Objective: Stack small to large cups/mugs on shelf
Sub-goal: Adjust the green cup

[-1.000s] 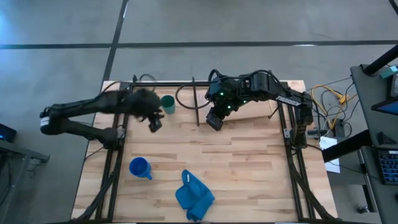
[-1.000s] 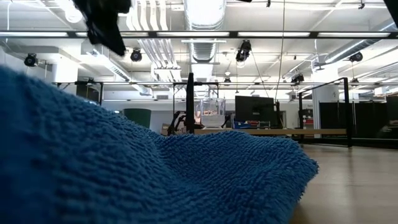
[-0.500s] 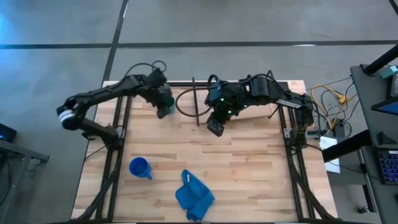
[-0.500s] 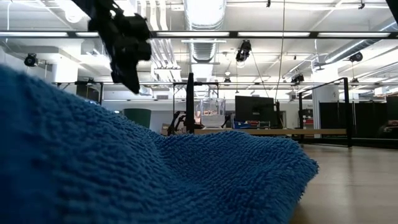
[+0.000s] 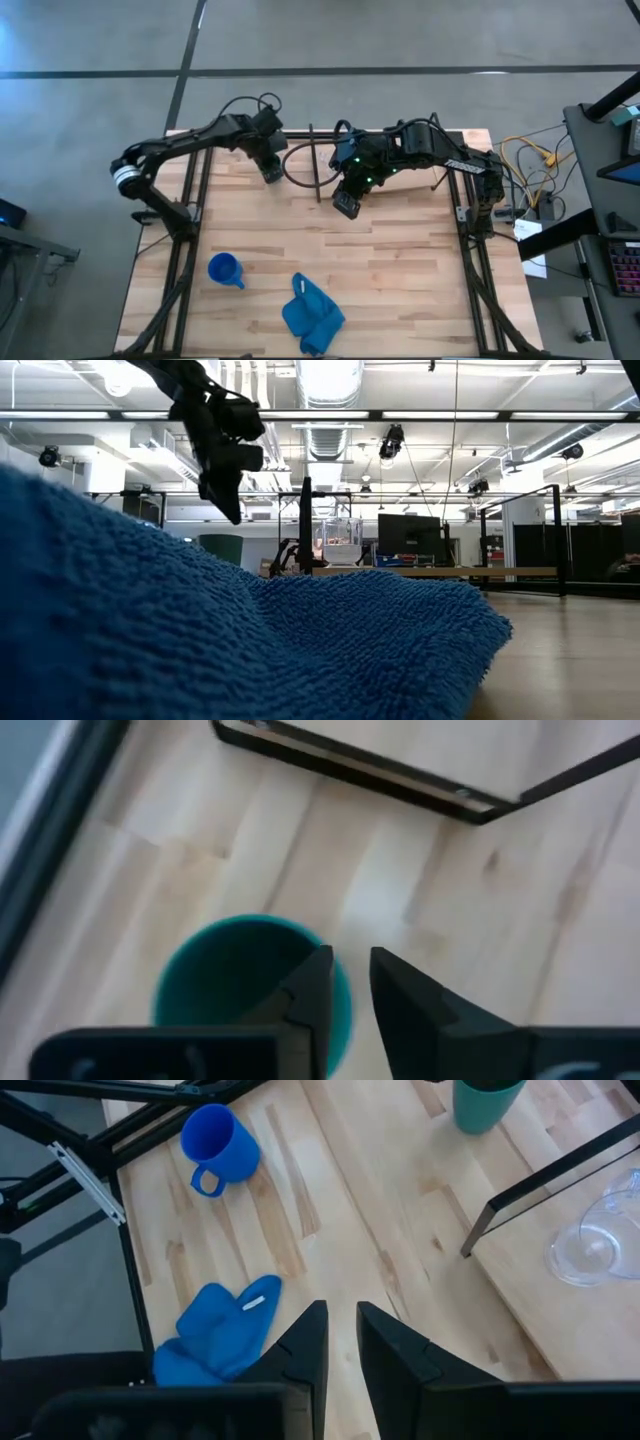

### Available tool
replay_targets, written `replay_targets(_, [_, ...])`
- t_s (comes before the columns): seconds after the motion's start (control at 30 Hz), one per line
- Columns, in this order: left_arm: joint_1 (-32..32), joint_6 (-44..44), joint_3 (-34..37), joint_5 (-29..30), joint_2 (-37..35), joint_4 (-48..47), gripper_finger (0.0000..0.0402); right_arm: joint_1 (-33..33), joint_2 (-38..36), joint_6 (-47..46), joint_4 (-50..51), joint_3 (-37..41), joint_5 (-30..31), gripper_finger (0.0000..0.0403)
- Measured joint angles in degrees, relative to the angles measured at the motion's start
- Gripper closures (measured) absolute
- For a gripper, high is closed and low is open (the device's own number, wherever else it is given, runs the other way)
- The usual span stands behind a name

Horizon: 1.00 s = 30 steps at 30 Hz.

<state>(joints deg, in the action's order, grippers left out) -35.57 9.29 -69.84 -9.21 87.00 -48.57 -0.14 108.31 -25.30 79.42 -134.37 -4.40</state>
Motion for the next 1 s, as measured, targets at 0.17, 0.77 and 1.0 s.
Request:
replay_targets(0.17, [0.0,-1.2,0.1,-2.3,1.4,-2.1,0.0356,0.0,0.0,0.3,0.0,0.0,0.0,0.0351])
replay_targets(0.77, [0.1,-1.4,0.1,0.9,1.3,-1.4,0.0357,0.0,0.0,1.9,0.0,0.0,1.5,0.0351])
replay_targets(1.0, [0.1,-1.5,0.1,2.3,0.0,-1.6,0.0354,0.0,0.0,2.6,0.0,0.0,1.5,0.0351])
